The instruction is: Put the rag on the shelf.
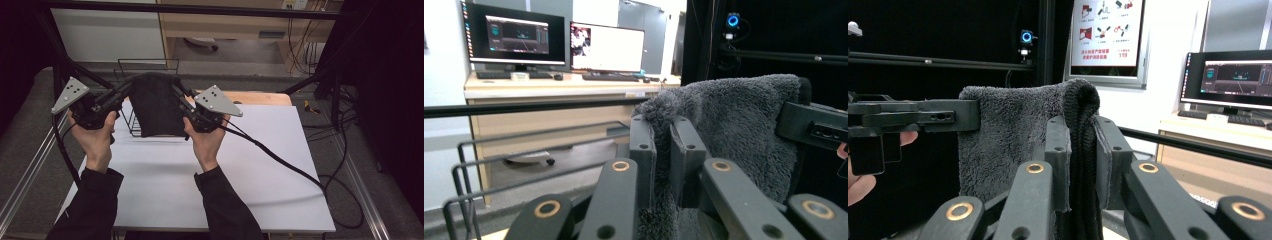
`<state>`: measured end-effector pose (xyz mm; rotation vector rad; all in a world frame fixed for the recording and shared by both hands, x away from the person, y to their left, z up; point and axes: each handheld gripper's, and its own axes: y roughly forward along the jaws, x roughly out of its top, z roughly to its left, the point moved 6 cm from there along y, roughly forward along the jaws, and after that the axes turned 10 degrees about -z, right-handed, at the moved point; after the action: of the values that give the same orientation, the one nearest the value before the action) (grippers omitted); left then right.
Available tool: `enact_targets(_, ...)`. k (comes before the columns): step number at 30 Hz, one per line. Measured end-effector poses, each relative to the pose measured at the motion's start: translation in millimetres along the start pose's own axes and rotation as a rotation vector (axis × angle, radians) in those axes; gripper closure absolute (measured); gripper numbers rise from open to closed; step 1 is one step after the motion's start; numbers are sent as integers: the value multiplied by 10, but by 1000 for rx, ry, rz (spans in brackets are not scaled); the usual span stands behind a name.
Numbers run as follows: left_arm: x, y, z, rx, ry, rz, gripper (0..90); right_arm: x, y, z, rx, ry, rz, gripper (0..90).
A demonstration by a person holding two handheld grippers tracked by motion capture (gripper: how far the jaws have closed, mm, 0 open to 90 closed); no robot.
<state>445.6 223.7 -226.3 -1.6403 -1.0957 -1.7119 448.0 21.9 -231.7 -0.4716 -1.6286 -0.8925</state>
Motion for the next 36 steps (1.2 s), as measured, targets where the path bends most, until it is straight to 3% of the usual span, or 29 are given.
enact_targets(14, 266, 94, 195, 52, 17, -65, 814, 184, 357, -15, -8, -12, -38, 791)
enact_targets(36, 659, 229, 546, 97, 0, -101, 814, 463, 882, -40, 4, -31, -65, 791)
